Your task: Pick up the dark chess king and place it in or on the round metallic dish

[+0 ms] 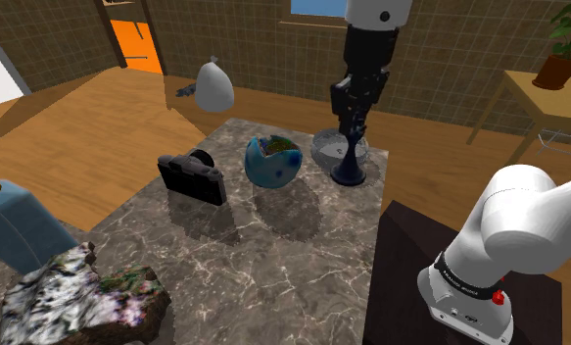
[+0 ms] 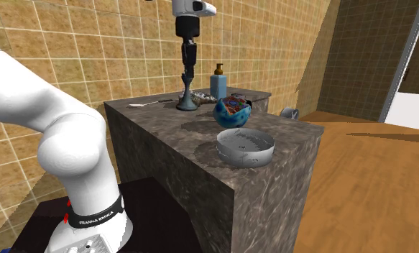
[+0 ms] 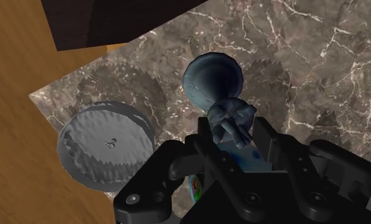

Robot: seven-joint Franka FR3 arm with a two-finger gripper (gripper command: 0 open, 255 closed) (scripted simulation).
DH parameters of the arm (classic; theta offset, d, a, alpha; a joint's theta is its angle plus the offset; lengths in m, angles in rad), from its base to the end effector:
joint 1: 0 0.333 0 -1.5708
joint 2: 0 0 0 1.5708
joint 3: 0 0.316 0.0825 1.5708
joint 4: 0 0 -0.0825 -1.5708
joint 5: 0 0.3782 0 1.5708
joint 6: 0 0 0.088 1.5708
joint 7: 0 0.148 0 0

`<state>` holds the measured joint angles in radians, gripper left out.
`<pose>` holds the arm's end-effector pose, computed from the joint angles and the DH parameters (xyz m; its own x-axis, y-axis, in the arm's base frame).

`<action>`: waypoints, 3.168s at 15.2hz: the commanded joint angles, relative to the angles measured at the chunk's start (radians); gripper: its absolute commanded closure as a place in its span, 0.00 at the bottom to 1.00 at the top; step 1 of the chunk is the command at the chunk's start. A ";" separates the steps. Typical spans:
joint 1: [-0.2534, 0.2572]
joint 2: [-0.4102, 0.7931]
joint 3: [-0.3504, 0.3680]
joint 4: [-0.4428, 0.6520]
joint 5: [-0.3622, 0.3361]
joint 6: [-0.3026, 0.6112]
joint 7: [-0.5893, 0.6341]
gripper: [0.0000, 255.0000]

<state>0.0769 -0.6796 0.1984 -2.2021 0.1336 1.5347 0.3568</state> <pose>0.3109 0.1258 0.5781 0.9929 -0.1193 -0.0012 -0.1194 -0.9928 -0.0095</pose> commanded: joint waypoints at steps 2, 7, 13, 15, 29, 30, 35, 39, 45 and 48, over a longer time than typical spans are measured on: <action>-0.009 0.021 -0.019 0.042 -0.015 -0.024 -0.020 1.00; -0.047 0.098 -0.107 0.123 -0.074 -0.034 -0.126 1.00; -0.086 0.218 -0.204 0.256 -0.127 -0.051 -0.251 1.00; -0.098 0.265 -0.235 0.310 -0.139 -0.058 -0.292 1.00; -0.123 0.322 -0.292 0.252 -0.157 0.058 -0.370 1.00; -0.123 0.320 -0.292 0.236 -0.157 0.072 -0.370 1.00; -0.124 0.308 -0.293 0.157 -0.159 0.139 -0.370 1.00; -0.124 0.303 -0.294 0.099 -0.160 0.192 -0.369 1.00; -0.125 0.301 -0.295 0.065 -0.160 0.224 -0.369 1.00; -0.125 0.301 -0.295 0.065 -0.160 0.224 -0.369 1.00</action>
<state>-0.0479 -0.3779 -0.0962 -2.1368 -0.0267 1.7585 -0.0127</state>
